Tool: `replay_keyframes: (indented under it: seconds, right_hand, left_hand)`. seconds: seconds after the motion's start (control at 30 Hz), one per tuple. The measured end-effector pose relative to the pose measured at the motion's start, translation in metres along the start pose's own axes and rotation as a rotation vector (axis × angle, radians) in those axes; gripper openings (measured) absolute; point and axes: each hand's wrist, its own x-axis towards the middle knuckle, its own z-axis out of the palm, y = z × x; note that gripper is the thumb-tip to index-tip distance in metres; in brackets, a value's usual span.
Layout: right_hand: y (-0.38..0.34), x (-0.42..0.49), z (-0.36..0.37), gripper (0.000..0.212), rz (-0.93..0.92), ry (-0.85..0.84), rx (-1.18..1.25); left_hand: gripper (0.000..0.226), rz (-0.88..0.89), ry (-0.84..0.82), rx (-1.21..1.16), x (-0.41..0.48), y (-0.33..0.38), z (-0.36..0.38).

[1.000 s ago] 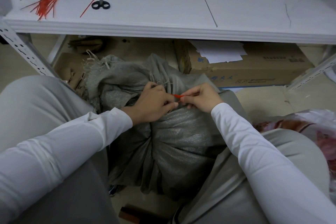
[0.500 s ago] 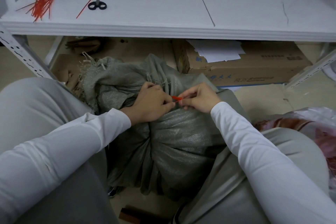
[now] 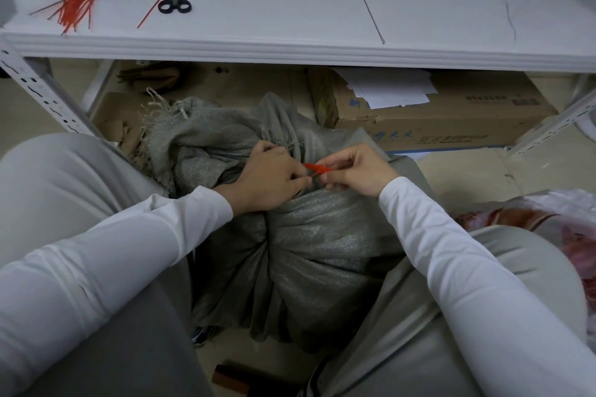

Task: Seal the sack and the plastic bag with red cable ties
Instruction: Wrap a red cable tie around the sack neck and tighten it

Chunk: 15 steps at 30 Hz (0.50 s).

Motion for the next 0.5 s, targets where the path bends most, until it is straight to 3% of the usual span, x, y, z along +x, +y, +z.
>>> replay_keyframes:
  seconds: [0.33,0.5]
  right_hand:
    - [-0.0039,0.0015,-0.0015,0.023,0.100,0.051,0.276]
    - [-0.0073,-0.0020,-0.0025,0.023,0.061,-0.016,0.281]
  left_hand:
    - [0.046,0.005,0.061,-0.019,-0.0009,0.0012,-0.0013]
    - [0.046,-0.006,0.079,-0.071,-0.0018,0.0006,-0.0029]
